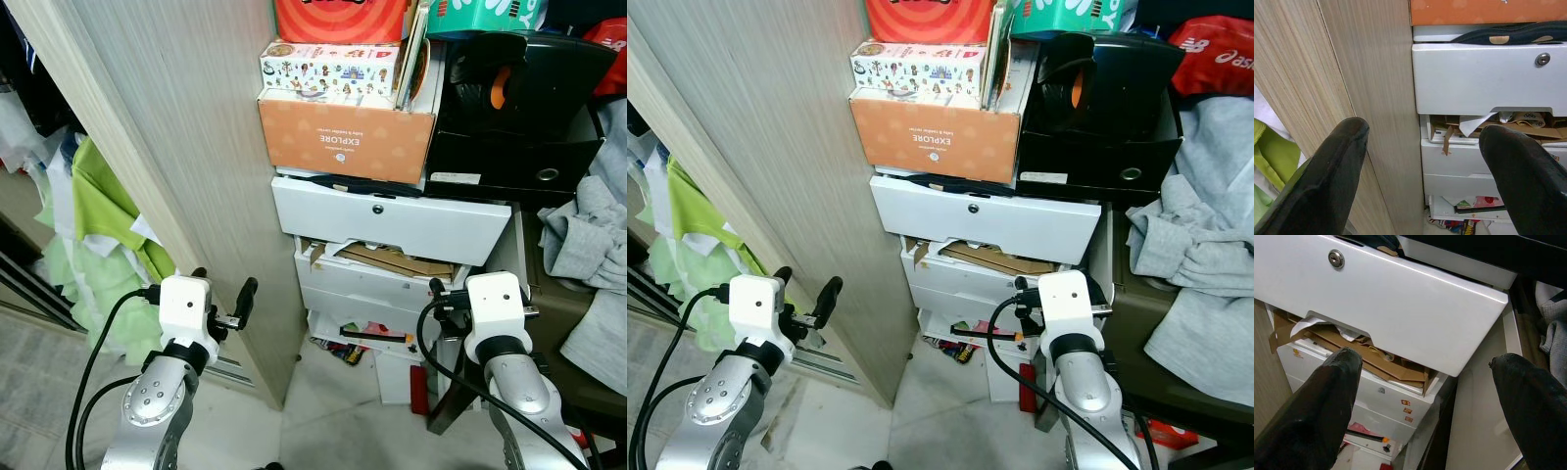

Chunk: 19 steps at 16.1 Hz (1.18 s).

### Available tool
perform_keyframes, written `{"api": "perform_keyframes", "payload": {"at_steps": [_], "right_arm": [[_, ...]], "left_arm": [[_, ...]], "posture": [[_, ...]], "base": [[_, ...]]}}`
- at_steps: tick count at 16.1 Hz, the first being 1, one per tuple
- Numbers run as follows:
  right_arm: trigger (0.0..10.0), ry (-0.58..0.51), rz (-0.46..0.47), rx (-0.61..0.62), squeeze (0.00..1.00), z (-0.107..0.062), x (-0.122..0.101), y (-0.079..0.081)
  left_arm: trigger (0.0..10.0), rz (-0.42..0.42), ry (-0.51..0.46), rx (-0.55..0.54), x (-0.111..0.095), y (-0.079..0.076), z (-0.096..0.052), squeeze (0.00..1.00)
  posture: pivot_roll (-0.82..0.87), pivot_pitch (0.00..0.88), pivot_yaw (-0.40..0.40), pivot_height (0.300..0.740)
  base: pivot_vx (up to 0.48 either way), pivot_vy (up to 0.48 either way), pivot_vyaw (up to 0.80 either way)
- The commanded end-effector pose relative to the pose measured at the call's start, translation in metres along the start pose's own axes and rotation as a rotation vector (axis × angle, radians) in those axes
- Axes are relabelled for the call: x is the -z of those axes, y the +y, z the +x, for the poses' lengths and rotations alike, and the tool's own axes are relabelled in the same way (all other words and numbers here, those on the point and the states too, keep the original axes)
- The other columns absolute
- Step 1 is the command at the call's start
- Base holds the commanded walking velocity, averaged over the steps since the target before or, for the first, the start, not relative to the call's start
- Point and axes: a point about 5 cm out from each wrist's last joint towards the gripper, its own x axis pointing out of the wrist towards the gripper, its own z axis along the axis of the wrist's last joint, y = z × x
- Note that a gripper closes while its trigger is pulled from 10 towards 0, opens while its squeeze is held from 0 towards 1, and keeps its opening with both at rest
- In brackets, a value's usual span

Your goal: Clean up the room

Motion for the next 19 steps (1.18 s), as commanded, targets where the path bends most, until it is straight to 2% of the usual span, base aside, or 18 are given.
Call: {"api": "perform_keyframes", "payload": {"at_steps": [1,5,19], "right_arm": [[10.0,-0.004,0.007,-0.006,0.0,0.0002,-0.0005,0.0014],[10.0,-0.002,0.004,-0.007,0.0,-0.0005,-0.0002,0.0013],[10.0,-0.012,-0.035,0.001,0.0,0.0024,-0.0008,-0.0009]], "left_arm": [[10.0,0.011,0.005,-0.02,0.0007,0.0054,-0.0001,0.0],[10.0,0.01,0.01,-0.015,0.0015,0.0046,0.0002,0.0],[10.0,0.0,0.004,-0.034,0.0022,0.0068,0.0029,0.0]], "posture": [[-0.23,0.087,0.076,0.74],[-0.24,0.086,0.077,0.74],[-0.23,0.08,0.074,0.74]], "base": [[-0.24,0.0,0.0],[-0.292,0.0,0.0],[0.0,0.0,0.0]]}}
